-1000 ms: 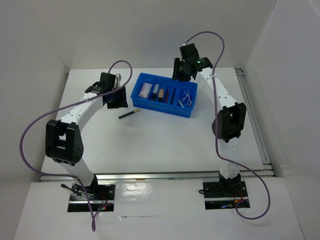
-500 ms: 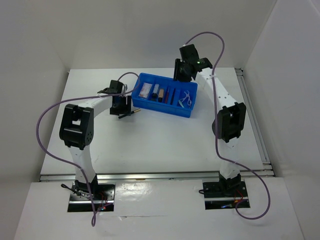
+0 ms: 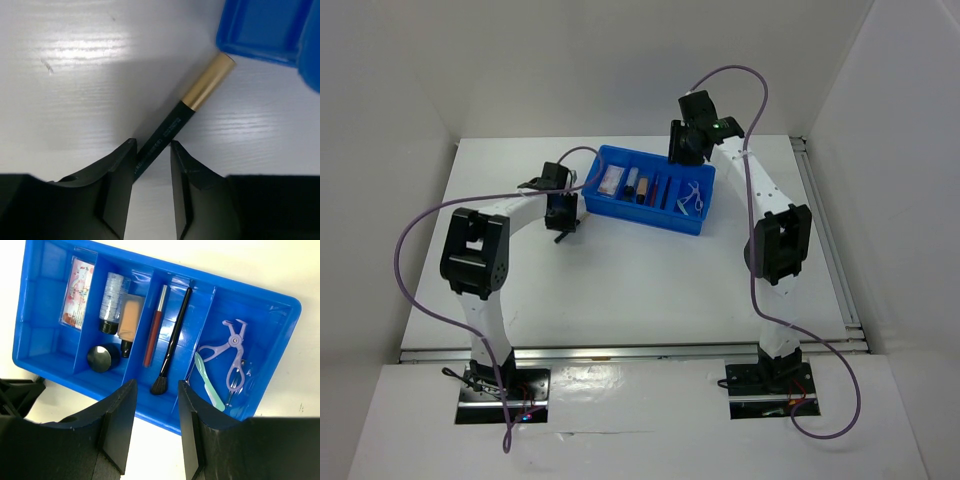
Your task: Organize the makeup
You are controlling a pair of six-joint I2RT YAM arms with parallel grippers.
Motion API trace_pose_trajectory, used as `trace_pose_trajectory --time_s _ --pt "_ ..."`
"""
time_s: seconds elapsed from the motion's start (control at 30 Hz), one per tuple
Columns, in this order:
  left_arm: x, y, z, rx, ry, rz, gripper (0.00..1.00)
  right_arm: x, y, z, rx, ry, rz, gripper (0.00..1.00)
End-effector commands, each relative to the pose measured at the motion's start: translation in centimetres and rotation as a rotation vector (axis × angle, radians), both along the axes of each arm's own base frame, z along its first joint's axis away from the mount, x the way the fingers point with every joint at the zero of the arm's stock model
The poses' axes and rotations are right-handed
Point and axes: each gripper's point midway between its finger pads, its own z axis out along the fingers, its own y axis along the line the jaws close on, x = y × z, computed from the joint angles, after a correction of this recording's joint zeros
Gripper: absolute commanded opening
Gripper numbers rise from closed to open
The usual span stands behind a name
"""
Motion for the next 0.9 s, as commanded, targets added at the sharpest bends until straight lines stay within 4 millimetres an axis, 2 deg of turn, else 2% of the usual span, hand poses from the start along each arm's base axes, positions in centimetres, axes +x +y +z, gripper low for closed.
trace_pose_trajectory --time_s 0.0,0.07,0.1,0.13,0.2,0.27,0.33,0.4,0.43,0.5,0.57,0.6,0.63,0.7,0.73,0.77,0.83,0.87 --pt "-2.5 0.4 -0.1 0.035 0.043 -0.001 0.46 -0.7 -0.4 3.5 0.015 -0.063 0.005 0.46" --pt "-3.4 0.3 -0.4 0.048 0.063 -0.008 0.41 -0.8 -0.5 3.6 0.017 -0.069 0.005 0.46" --pt "-3.6 0.6 0.1 0.056 0.061 0.023 0.37 -0.9 -0.5 3.3 0.014 -0.061 0.005 0.46" --pt "-4.5 0.6 -0.2 0.071 0.076 0.038 0.33 -1.0 -0.3 3.6 0.025 -0.068 0.012 0.46" --pt "-5.4 0.6 -0.2 0.076 0.098 0.099 0.16 -1.2 -0.2 4.1 0.041 -0.072 0.014 0.46" --pt "-6.2 -0.5 0.0 0.070 0.113 0.098 0.09 -1.3 -0.2 3.6 0.038 -0.062 0.014 0.46" --pt "-6.8 -1.1 0.8 0.100 0.101 0.117 0.00 -1.5 -0.3 4.7 0.045 -0.082 0.014 0.46" --pt "-7.9 -1.4 1.9 0.114 0.106 0.132 0.00 -1.8 -0.6 5.1 0.040 -0.089 0.006 0.44" --pt "-8.3 -1.8 2.7 0.103 0.098 0.137 0.00 -2.0 -1.0 4.8 0.027 -0.083 -0.004 0.44" --pt "-8.8 -3.0 6.3 0.008 0.060 0.120 0.00 -2.6 -1.5 5.4 0.020 -0.093 -0.015 0.44" --pt "-9.0 -5.3 9.7 -0.094 0.009 0.060 0.00 -3.2 -2.1 5.4 0.003 -0.093 -0.032 0.44" --pt "-9.1 -6.0 12.2 -0.152 -0.039 0.036 0.00 -3.5 -2.2 5.4 0.002 -0.090 -0.032 0.44" --pt "-8.9 -8.0 14.3 -0.239 -0.073 -0.023 0.00 -3.5 -3.0 5.3 -0.007 -0.089 -0.050 0.44" --pt "-8.6 -10.1 16.5 -0.325 -0.102 -0.085 0.00 -4.5 -3.3 5.1 0.014 -0.074 -0.048 0.44" --pt "-8.5 -11.5 16.5 -0.376 -0.066 -0.115 0.00 -4.6 -3.8 5.2 0.041 -0.075 -0.070 0.44" --pt "-7.4 -12.9 18.4 -0.411 -0.100 -0.149 0.00 -5.6 -3.8 5.1 0.056 -0.072 -0.068 0.44" --pt "-6.0 -14.6 18.9 -0.430 -0.102 -0.179 0.00 -6.4 -4.3 5.1 0.072 -0.077 -0.076 0.46" --pt "-4.7 -16.4 19.0 -0.438 -0.114 -0.189 0.00 -7.4 -4.7 4.9 0.071 -0.074 -0.076 0.46"
